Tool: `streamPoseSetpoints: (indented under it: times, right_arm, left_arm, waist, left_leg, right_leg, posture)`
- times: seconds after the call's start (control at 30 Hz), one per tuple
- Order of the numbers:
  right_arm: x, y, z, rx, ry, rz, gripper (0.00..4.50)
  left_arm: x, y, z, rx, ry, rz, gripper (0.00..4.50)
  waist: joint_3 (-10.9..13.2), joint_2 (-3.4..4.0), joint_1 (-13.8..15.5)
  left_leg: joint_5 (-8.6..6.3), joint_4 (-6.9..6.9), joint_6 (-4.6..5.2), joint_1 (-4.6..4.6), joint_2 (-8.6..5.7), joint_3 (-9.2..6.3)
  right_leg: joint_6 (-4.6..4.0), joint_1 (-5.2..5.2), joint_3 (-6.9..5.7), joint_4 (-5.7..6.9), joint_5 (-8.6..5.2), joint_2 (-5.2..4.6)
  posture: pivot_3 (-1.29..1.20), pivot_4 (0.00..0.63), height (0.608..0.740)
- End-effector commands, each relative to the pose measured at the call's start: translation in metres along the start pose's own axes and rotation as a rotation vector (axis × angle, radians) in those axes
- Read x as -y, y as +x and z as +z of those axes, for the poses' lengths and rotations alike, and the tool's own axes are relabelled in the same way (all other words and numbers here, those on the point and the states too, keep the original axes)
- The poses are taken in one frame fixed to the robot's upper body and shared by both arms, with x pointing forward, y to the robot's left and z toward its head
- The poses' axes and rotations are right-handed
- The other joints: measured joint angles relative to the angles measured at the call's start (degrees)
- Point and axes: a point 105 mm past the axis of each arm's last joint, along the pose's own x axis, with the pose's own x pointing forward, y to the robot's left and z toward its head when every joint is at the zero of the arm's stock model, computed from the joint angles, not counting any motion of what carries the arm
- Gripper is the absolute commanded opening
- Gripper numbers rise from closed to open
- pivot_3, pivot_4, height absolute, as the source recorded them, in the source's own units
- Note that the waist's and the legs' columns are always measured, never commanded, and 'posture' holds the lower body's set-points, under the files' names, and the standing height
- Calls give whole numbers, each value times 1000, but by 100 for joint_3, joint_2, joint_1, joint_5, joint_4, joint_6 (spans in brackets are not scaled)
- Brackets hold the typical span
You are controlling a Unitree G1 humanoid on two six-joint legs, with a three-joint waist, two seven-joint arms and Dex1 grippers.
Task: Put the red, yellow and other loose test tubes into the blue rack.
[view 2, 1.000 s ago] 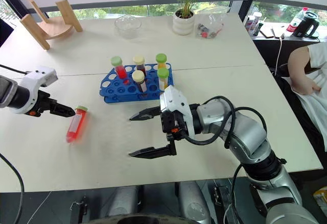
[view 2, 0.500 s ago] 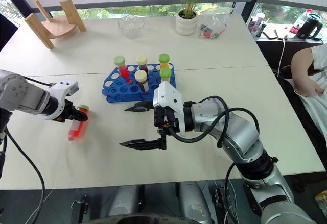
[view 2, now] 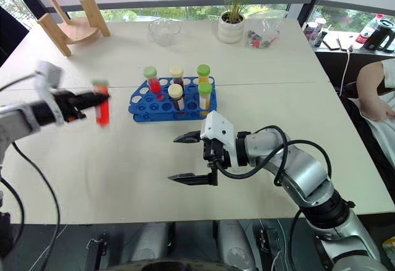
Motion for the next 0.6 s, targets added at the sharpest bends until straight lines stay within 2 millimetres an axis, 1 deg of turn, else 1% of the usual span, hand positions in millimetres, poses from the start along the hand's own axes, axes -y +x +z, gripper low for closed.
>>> streamPoseSetpoints:
  times: [0.03,0.13,0.2,0.23,0.33,0.43,0.6]
  right_arm:
    - [3,-9,16,30,-30,-30,4380]
    - [15,-13,23,41,-13,-89,4380]
    - [18,-18,23,25,-2,-110,4380]
    - [18,-22,20,2,1,-114,4380]
    - [17,-29,16,-35,12,-129,4380]
    - [19,-33,15,-39,15,-159,4380]
    - [25,-35,14,-29,18,-204,4380]
  left_arm:
    - [30,18,21,135,174,-96,863]
    - [50,41,18,209,217,-149,863]
    - [60,55,8,240,225,-187,863]
    - [62,64,0,251,219,-194,863]
    - [65,84,-20,248,234,-202,863]
    - [61,92,-29,241,260,-193,863]
    - [54,96,-34,238,291,-170,863]
  waist:
    - [0,0,2]
    - [-1,0,-5]
    - [-2,-2,-13]
    - [-2,-2,-12]
    - [-2,-2,-22]
    - [-2,-2,-49]
    - [-2,-1,-32]
  left_leg:
    - [0,0,0,3,-1,0]
    - [0,4,0,4,-5,1]
    - [0,6,0,3,-5,0]
    - [0,5,0,4,-5,1]
    - [-3,0,5,4,-4,-1]
    - [-10,0,18,6,-1,0]
    - [-10,2,19,6,-1,1]
  right_leg:
    - [5,7,1,-2,3,-1]
    - [17,12,6,-4,10,-1]
    - [19,12,7,-5,13,1]
    - [19,13,8,-5,13,1]
    - [18,11,7,-7,12,5]
    - [17,8,10,-7,12,14]
    - [18,8,11,-6,12,13]
  posture:
    - [0,150,740]
    - [0,150,740]
    - [0,150,740]
    - [0,150,740]
    - [0,150,740]
    - [0,150,740]
    - [0,150,740]
